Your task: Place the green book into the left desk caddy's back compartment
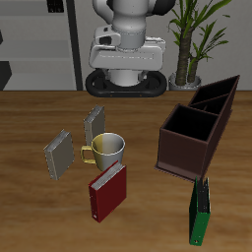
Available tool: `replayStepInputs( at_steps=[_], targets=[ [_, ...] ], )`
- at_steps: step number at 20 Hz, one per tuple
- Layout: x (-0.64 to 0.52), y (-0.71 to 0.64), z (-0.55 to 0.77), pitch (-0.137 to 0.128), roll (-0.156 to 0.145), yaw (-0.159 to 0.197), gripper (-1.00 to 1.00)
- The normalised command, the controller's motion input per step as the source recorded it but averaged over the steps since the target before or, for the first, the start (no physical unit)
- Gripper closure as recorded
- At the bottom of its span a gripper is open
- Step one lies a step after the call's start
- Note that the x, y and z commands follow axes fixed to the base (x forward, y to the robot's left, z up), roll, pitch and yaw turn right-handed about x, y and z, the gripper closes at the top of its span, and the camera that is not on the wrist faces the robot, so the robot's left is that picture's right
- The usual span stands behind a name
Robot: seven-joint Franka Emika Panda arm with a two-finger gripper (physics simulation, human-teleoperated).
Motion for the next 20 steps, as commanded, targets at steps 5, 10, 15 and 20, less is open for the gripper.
replayStepInputs(
  at_steps=[5,10,15,20],
  targets=[
    [0.18,0.25,-0.05,-0.005,-0.015,-0.009,-1.0],
    [0.14,0.25,-0.01,0.001,0.004,-0.019,-1.0],
    [0.37,0.49,0.0,-0.003,-0.012,-0.034,-1.0],
    [0.31,0.46,-0.01,0.008,0.02,-0.022,-1.0]
  ],
)
